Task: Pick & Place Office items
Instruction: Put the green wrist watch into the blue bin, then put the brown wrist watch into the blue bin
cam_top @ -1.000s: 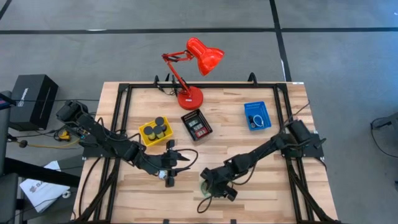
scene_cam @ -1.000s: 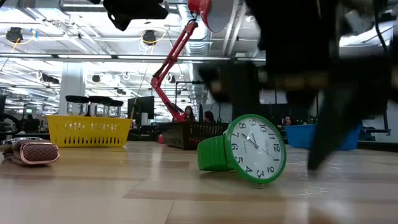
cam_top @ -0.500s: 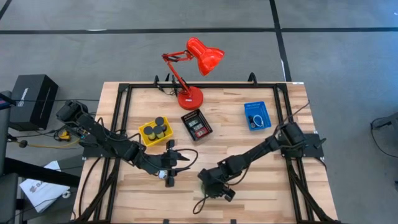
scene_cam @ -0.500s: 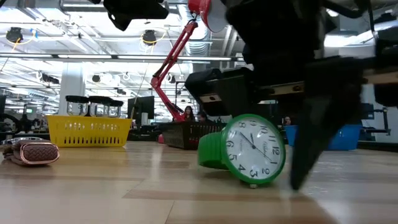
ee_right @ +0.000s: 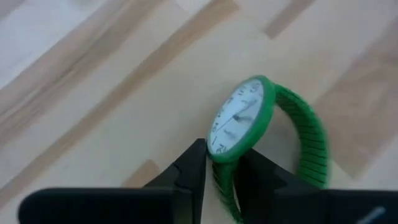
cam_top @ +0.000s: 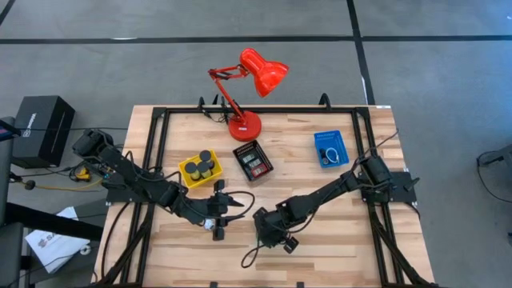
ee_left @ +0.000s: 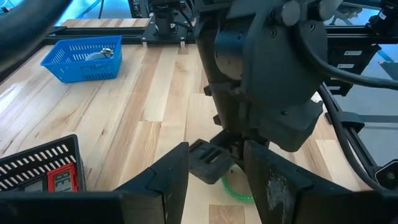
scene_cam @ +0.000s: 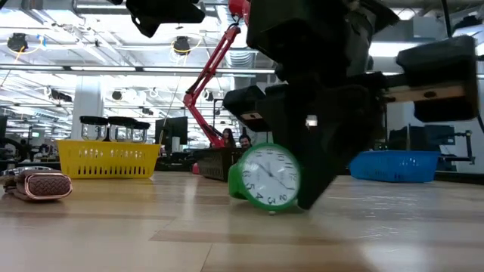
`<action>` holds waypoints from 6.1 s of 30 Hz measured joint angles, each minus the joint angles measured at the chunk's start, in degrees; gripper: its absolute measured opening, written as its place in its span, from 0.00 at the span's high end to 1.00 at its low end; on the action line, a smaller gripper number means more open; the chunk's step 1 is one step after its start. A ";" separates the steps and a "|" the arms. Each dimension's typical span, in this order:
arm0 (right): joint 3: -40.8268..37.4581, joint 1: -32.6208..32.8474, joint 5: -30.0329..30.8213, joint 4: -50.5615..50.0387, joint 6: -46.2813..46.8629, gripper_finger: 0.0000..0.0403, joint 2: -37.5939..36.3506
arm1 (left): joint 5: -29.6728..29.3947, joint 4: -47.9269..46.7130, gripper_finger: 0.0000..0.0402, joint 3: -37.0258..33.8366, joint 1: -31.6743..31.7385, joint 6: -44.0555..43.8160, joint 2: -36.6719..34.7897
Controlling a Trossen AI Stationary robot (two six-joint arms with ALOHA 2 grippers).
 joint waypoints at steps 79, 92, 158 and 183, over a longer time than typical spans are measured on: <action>-51.63 -26.01 34.49 17.22 36.50 0.99 -65.66 | -0.04 0.70 0.63 0.00 0.00 -4.78 -0.04; -62.38 -36.88 31.27 26.86 34.71 0.98 -69.02 | -0.04 1.31 0.63 0.02 0.00 -9.22 -0.04; -63.39 -47.87 25.98 30.59 39.51 0.71 -67.38 | -0.04 1.11 0.63 0.02 1.36 -7.31 -0.04; -63.39 -46.14 2.19 33.96 39.54 0.71 -67.38 | -0.02 1.07 0.63 0.02 1.36 -4.23 -0.04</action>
